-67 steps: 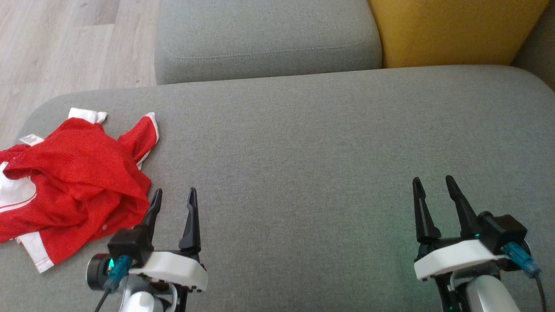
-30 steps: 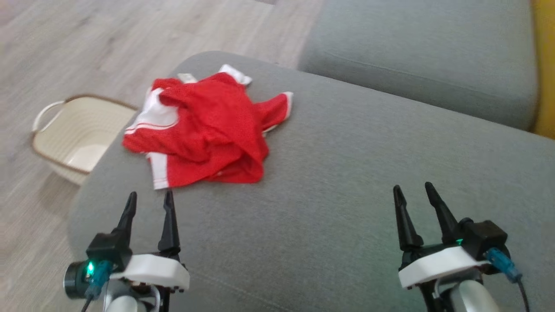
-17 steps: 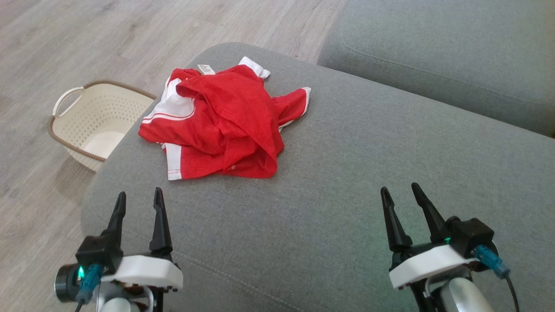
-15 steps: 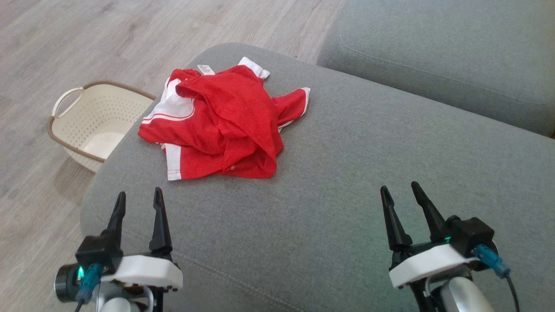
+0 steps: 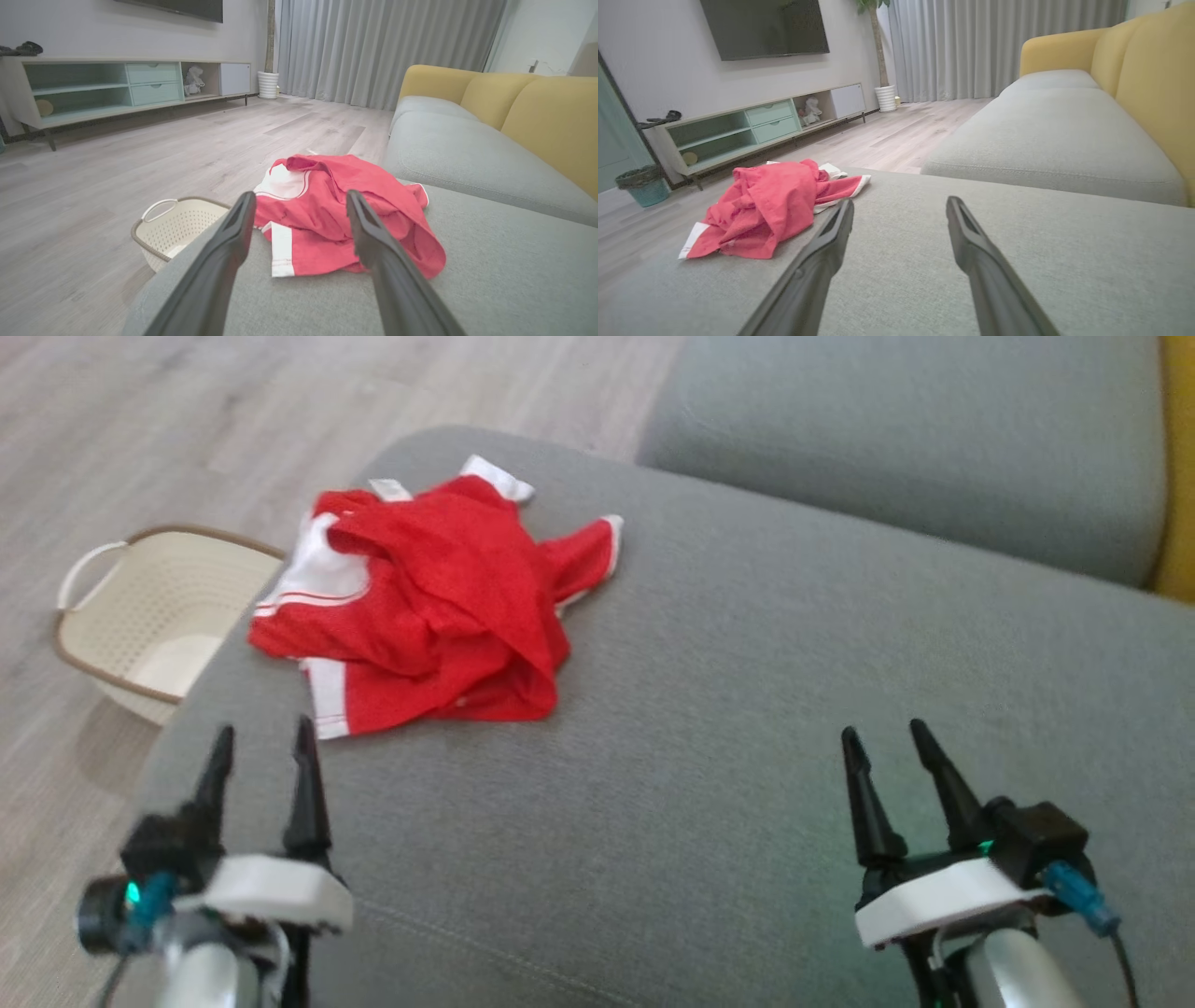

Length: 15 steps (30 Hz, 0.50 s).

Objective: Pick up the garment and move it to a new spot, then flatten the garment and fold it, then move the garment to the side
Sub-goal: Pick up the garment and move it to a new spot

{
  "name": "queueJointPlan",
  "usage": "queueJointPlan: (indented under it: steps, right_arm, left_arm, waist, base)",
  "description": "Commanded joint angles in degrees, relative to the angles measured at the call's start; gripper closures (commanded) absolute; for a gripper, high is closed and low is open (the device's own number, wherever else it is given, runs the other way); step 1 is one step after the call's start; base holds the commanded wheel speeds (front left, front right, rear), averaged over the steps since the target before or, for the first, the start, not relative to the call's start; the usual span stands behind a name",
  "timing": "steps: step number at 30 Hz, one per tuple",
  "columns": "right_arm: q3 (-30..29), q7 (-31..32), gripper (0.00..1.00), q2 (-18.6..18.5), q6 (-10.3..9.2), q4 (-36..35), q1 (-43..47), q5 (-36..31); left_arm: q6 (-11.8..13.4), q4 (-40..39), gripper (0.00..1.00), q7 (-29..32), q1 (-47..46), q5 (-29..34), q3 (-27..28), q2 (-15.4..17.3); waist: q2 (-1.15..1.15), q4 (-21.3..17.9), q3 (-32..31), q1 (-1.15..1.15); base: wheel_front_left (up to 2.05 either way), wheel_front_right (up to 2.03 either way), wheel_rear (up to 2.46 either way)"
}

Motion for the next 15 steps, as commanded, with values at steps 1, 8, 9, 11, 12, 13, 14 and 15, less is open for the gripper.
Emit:
queueJointPlan:
  steps: [1, 8, 9, 11, 12, 13, 14, 15]
  right_arm:
    - [0.76, -0.25, 0.0, -0.39, -0.05, -2.32, -2.12, -0.53]
    - [-3.5, 2.0, 0.0, -0.39, -0.05, -7.97, -2.04, -3.16]
    - [-4.07, 2.51, 0.0, -0.39, -0.05, -9.03, -2.04, -2.93]
    - [-5.08, 3.4, 0.0, -0.39, -0.05, -11.31, -2.23, -3.41]
    - [-5.66, 3.78, 0.0, -0.39, -0.05, -12.45, -2.28, -3.71]
    - [-6.08, 4.22, 0.0, -0.39, -0.05, -13.61, -2.34, -3.96]
    - [-6.59, 4.6, 0.0, -0.39, -0.05, -14.7, -2.32, -4.19]
    - [-6.95, 5.02, 0.0, -0.39, -0.05, -15.76, -2.31, -4.37]
  left_arm:
    - [-0.3, -1.51, 0.0, -0.71, -4.31, -0.4, 2.31, 1.09]
    - [-3.31, 6.34, 0.0, -0.14, -13.93, -3.96, 5.62, 3.9]
    - [-3.73, 8.01, 0.0, 0.55, -15.77, -4.74, 6.11, 4.43]
    - [-4.35, 11.57, 0.0, 2.24, -19.73, -5.68, 6.84, 5.88]
    - [-4.59, 13.35, 0.0, 3.19, -21.78, -5.9, 6.97, 6.62]
    - [-4.74, 15.1, 0.0, 4.25, -23.79, -6.11, 7.17, 7.44]
    - [-4.93, 17.1, 0.0, 5.74, -25.76, -6.23, 7.12, 8.16]
    - [-5.21, 19.06, 0.0, 7.36, -27.69, -6.36, 7.04, 8.95]
  waist:
    - [0.0, -2.14, 2.09, 0.0]
    - [0.0, -7.25, 7.56, 0.0]
    - [0.0, -8.14, 8.58, 0.0]
    - [0.0, -9.77, 10.47, 0.0]
    - [0.0, -10.4, 11.29, 0.0]
    - [0.0, -11.16, 12.29, 0.0]
    - [0.0, -11.7, 13.09, 0.0]
    - [0.0, -12.34, 14.0, 0.0]
  base:
    - [0.0, 0.0, 0.0]
    - [0.0, 0.0, 0.0]
    - [0.0, 0.0, 0.0]
    - [0.0, 0.0, 0.0]
    - [0.0, 0.0, 0.0]
    - [0.0, 0.0, 0.0]
    - [0.0, 0.0, 0.0]
    - [0.0, 0.0, 0.0]
